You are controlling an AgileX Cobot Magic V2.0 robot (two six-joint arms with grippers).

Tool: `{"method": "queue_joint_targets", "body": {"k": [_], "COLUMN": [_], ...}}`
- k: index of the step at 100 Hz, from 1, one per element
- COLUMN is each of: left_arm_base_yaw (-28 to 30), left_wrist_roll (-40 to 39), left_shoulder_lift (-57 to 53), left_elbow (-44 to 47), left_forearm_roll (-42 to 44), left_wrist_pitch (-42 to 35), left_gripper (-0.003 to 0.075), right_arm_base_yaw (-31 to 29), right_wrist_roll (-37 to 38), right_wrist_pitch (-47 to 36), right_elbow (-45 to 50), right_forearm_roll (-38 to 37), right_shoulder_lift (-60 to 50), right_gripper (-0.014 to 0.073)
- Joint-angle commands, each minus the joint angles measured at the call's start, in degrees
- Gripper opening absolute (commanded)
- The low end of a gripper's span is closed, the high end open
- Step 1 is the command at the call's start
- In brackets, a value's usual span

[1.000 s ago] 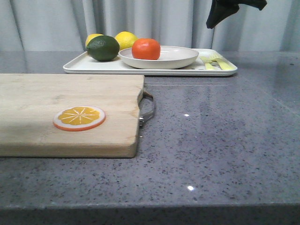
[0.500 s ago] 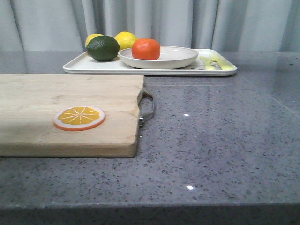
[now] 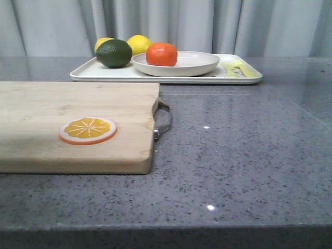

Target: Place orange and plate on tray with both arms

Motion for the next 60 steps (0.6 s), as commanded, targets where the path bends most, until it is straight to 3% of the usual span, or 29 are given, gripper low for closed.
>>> {"method": "queue_joint_targets", "body": {"k": [1,60], "left_arm_base_yaw": [0.2,0.2], "left_wrist_roll": [0.0,0.0], "left_shoulder_lift": [-0.5,-0.5], "left_elbow": [-1.5,-1.5], "left_forearm_roll": [-0.7,-2.2], "left_wrist_pitch": [-4.6,-4.6], "left_gripper": [-0.0020,-0.0020], "right_arm_base_yaw": [0.0,0.0], "right_wrist_roll": [-1.1,-4.8], "right_wrist_pitch": [-4.6,-33.5], "right_elbow": [2.2,50.0], "right_forearm_roll": [0.1,0.1], "right_shoulder_lift": [-6.2,-36.4], "right_gripper": [-0.0075,-0.0075]}}
